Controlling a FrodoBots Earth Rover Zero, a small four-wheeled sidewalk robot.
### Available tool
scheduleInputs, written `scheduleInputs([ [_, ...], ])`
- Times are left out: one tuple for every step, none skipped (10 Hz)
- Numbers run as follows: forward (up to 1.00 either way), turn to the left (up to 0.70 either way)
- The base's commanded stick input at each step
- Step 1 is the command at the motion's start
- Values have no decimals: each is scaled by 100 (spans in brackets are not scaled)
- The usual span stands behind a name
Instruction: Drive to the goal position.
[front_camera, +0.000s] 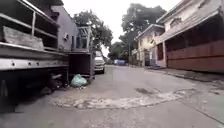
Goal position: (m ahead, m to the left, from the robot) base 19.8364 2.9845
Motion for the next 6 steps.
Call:
scheduleInputs([
  [50, 0],
  [50, 0],
  [50, 0],
  [50, 0],
  [50, 0],
  [55, 0],
])
